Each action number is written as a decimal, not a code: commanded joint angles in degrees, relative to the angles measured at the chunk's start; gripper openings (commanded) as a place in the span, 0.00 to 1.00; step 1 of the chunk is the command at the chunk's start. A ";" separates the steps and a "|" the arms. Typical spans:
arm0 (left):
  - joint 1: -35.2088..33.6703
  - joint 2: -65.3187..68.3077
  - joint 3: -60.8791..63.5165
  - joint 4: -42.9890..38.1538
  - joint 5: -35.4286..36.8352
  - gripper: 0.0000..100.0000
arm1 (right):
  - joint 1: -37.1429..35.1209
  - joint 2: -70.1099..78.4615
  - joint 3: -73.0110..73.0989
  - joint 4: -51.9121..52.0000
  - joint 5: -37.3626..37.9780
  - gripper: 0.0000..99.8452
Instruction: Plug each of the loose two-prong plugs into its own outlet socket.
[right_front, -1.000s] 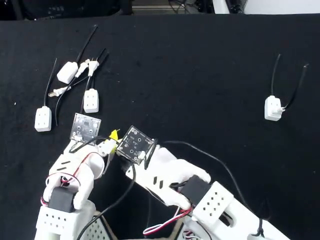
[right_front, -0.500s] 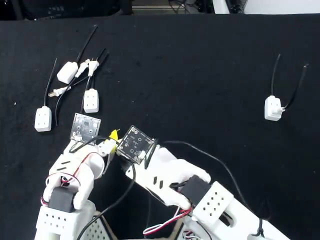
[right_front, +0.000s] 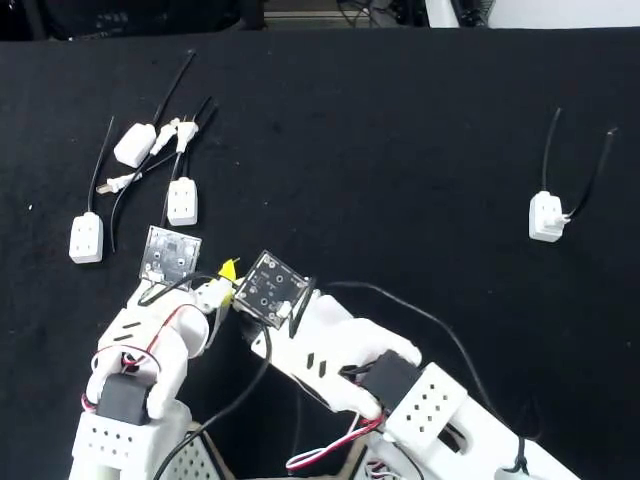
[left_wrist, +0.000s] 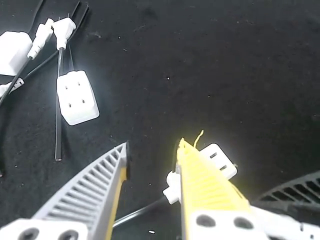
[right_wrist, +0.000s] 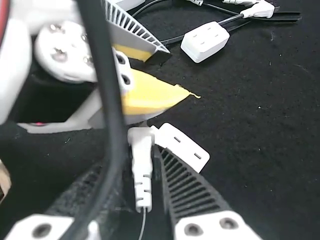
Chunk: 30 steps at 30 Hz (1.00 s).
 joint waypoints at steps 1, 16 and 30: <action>-0.66 0.18 -0.13 0.09 0.44 0.17 | -0.26 -2.07 -4.62 -0.44 -0.70 0.01; -0.66 0.18 -0.48 0.09 0.53 0.17 | -0.26 -2.07 -4.18 -1.76 -2.29 0.01; -10.24 0.70 -10.86 3.34 3.60 0.17 | 6.51 -0.57 -1.27 -1.49 -2.55 0.01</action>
